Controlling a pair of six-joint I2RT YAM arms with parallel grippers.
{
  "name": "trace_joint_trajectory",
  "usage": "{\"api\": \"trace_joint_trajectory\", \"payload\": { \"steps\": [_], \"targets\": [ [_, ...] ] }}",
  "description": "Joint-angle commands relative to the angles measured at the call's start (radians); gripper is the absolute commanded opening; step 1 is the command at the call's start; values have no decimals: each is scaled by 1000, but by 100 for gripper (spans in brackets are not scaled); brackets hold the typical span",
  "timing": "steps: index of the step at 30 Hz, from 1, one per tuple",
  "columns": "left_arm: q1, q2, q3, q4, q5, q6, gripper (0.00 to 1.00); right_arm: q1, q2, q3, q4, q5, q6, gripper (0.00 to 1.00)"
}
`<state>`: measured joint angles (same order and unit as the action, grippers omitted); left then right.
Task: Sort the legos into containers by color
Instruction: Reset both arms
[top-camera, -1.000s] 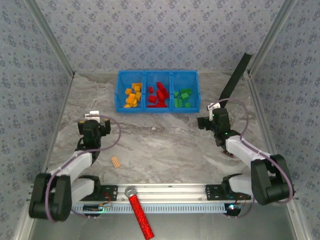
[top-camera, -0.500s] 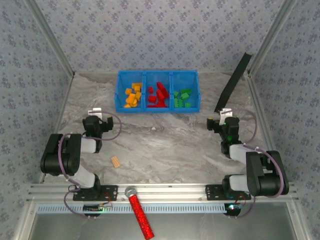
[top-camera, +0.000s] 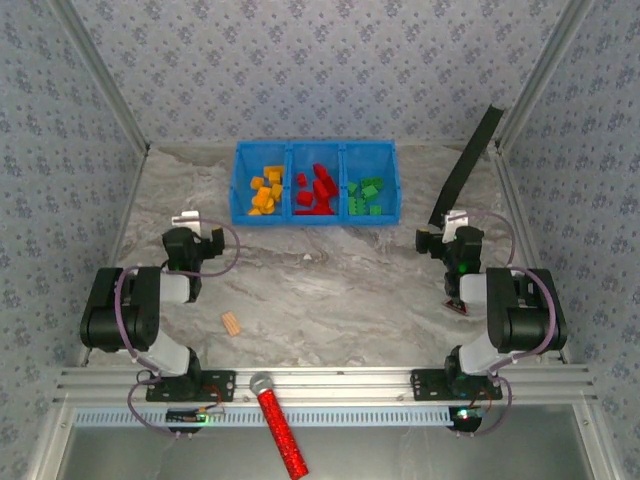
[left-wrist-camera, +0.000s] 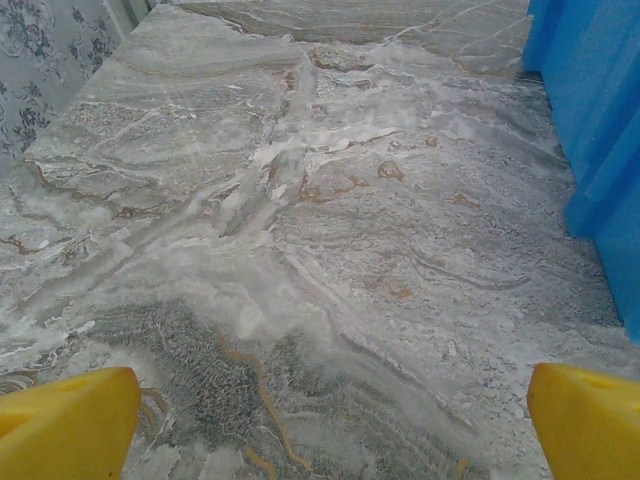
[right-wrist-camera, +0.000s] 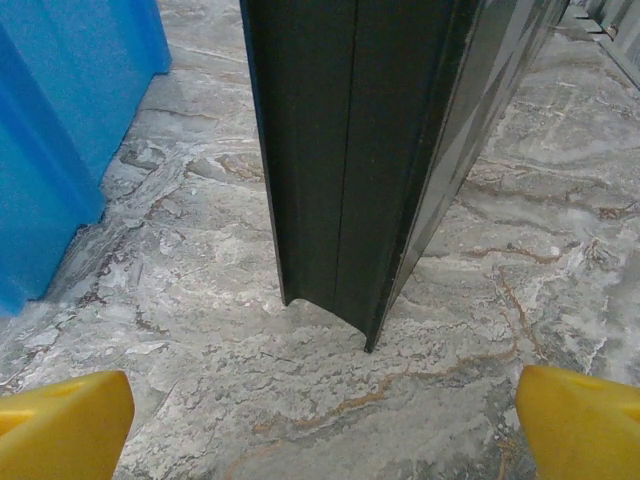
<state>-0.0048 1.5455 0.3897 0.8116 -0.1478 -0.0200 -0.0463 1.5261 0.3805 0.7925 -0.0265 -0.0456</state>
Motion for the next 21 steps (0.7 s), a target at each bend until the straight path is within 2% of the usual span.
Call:
{"api": "trace_joint_trajectory", "payload": {
  "steps": [1,21],
  "targets": [
    [3,-12,18,14,17,-18,99,2,-6,14,5,-6,9,100],
    [4,-11,17,14,17,-18,99,15,1,33,-19,15,-2,100]
  ]
}}
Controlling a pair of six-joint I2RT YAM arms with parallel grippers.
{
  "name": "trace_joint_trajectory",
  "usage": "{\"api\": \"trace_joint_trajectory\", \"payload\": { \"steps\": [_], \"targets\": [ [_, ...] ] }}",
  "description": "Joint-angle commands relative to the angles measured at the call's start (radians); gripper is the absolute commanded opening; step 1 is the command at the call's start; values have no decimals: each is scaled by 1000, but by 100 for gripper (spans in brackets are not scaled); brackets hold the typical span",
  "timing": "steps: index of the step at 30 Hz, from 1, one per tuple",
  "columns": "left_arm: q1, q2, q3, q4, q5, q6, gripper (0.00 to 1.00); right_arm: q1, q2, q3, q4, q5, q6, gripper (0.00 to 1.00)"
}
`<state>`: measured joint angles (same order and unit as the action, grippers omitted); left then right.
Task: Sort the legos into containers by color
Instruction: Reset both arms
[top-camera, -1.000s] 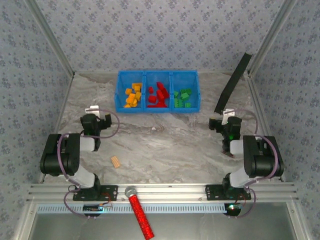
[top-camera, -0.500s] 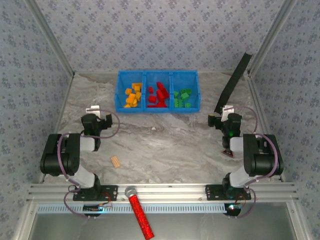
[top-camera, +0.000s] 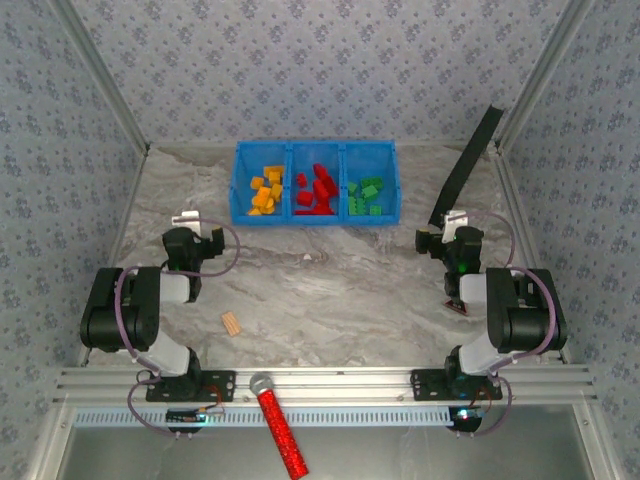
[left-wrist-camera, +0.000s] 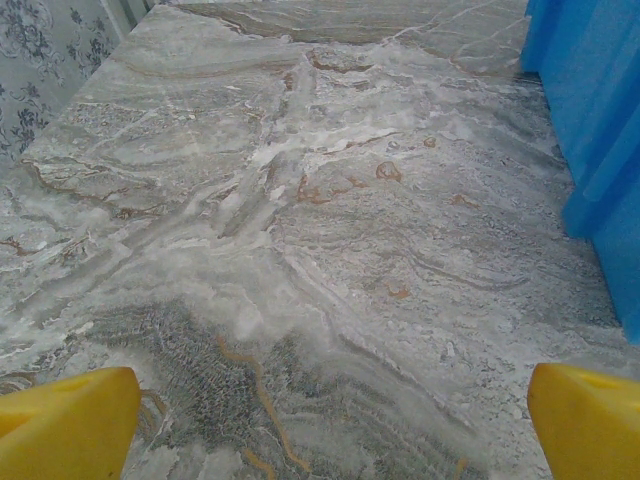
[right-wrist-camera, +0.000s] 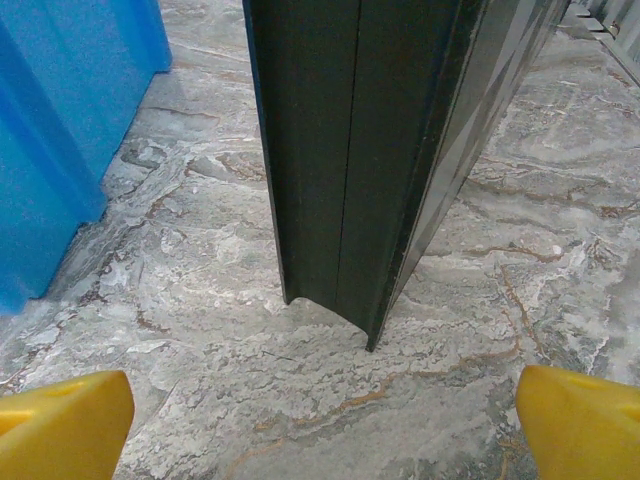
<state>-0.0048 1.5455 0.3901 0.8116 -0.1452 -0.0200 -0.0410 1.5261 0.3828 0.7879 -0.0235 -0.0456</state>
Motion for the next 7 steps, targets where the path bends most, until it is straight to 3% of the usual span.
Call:
{"api": "trace_joint_trajectory", "payload": {
  "steps": [1,7],
  "targets": [
    [4,-12,17,14,14,-17,99,12,1,31,-17,14,-1,100],
    [3,-11,16,14,15,-18,99,0,-4,14,5,-2,7,100]
  ]
}}
